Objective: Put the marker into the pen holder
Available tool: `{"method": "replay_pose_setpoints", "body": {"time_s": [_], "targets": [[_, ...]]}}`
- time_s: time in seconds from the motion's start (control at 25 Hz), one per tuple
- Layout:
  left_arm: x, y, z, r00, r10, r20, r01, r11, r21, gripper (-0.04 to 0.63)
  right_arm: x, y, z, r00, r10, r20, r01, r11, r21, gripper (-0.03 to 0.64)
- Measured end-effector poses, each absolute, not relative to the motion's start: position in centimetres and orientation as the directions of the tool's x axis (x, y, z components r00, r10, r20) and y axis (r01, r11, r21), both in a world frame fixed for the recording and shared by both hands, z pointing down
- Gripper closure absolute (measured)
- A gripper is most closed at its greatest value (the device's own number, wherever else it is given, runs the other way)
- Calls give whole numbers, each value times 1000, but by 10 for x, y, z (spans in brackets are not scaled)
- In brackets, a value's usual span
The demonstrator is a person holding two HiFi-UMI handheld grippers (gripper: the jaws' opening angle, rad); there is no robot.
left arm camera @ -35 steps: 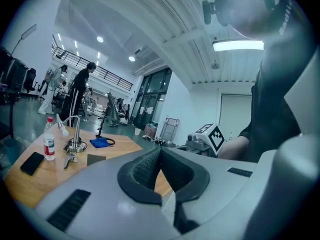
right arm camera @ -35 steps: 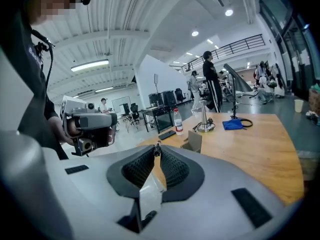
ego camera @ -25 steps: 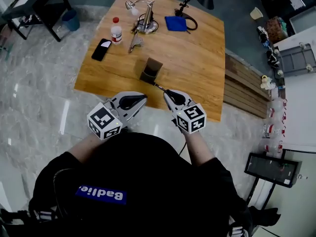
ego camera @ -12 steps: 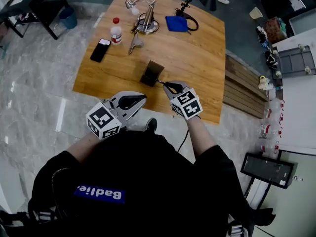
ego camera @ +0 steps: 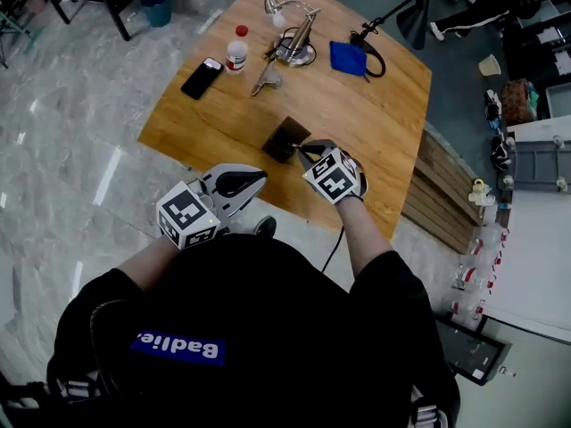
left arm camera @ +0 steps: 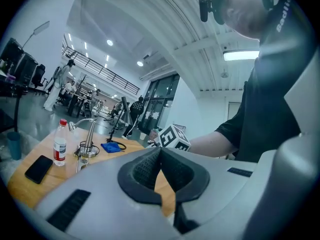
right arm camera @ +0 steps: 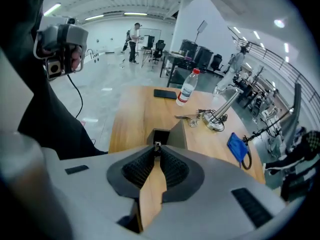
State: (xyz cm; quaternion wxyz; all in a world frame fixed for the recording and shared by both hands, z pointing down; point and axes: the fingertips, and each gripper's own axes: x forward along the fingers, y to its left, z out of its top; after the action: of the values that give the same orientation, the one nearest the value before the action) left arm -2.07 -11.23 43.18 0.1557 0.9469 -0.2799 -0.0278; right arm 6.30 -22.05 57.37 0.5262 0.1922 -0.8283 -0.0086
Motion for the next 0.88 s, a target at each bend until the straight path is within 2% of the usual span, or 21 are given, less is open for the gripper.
{"method": "replay_pose_setpoints", "body": {"time_s": [0.2,0.4,0.68,0.88], "targets": [[-24,-115,438,814,-580,37,-559,-764,323,586,52,-229,594,-306,-270,913,-166,959,228,574],[-33,-115,437,788,-615,30,-591,-742,317,586,45,-234,614,-256,-235,938,-90,971,219,574],[-44,-114,443,758,-651,38,-625,-709,326,586,37,-234,634,-173,-257,951,16,965,264,574],[-45,-113,443,754,-656,36,-628,-703,333,586,27,-231,636,-173,-277,945,39,957,288,574]]}}
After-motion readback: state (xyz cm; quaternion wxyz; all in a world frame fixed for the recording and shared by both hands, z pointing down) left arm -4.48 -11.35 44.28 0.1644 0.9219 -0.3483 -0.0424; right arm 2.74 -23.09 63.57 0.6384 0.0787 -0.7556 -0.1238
